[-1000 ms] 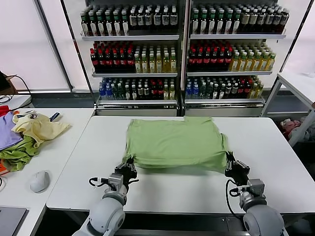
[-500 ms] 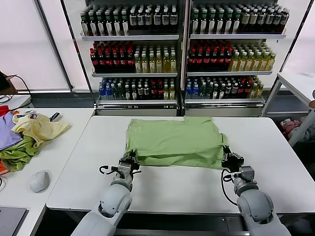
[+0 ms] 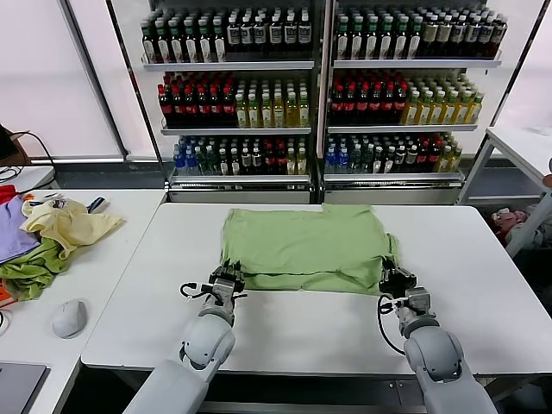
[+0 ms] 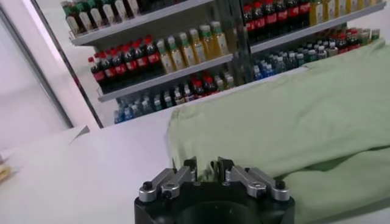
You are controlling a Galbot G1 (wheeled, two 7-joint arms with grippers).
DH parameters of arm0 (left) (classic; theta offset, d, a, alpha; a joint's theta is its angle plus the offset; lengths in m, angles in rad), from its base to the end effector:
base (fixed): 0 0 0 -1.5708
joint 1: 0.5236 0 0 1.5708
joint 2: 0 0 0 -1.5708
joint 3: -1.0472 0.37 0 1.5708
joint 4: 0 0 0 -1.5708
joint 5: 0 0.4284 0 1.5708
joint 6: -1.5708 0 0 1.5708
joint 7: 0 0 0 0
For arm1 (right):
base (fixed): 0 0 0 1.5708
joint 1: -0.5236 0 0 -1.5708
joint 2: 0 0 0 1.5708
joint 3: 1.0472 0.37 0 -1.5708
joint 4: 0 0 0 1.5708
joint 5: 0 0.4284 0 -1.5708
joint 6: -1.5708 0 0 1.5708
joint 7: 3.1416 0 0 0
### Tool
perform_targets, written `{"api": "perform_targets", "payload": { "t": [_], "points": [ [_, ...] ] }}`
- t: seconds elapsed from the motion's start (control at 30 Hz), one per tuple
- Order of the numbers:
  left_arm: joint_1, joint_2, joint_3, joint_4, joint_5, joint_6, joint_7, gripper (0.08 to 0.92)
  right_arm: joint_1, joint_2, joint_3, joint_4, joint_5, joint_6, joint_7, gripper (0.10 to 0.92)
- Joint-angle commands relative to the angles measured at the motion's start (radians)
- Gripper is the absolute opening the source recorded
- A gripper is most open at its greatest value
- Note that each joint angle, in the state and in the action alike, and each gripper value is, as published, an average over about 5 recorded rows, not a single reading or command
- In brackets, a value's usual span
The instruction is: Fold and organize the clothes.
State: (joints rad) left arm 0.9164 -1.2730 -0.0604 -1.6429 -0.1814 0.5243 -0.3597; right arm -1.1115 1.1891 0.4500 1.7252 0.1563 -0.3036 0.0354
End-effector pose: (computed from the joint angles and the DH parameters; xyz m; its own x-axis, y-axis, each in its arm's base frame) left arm 0.4286 -0.0830 -0.3271 -0.9297 0.0012 0.3683 0.1164 0.9497 0.2908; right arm 0.4024 -0.0844 -0.3203 -0.9720 -0.0221 0.2339 -0.0763 0.9713 -0.2253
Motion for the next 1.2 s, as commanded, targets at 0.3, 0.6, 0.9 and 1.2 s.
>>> {"api": "perform_targets", "payload": {
  "t": [0.3,0.6,0.9,1.2],
  "points": [
    [0.14,0.039,-0.09,-0.107,-0.055,-0.015,-0.003,0.709,-0.117,-0.003,0.091,0.082,0.025,0.02,0.023,0.579],
    [0.08,0.038,-0.083,-0.027,-0.095,-0.012,-0.002,0.822,-0.106,0.015,0.079,0.026,0.065,-0.065,0.043,0.807],
    [0.05,0.036,-0.063,-0.001,-0.145,0.008,0.002,0.688,-0.094,0.013,0.044,0.0,0.097,-0.105,0.037,0.664],
    [0.051,0.039,-0.059,-0.003,-0.201,0.031,0.005,0.428,-0.091,0.006,0.03,-0.009,0.105,-0.087,0.015,0.405]
  ]
}}
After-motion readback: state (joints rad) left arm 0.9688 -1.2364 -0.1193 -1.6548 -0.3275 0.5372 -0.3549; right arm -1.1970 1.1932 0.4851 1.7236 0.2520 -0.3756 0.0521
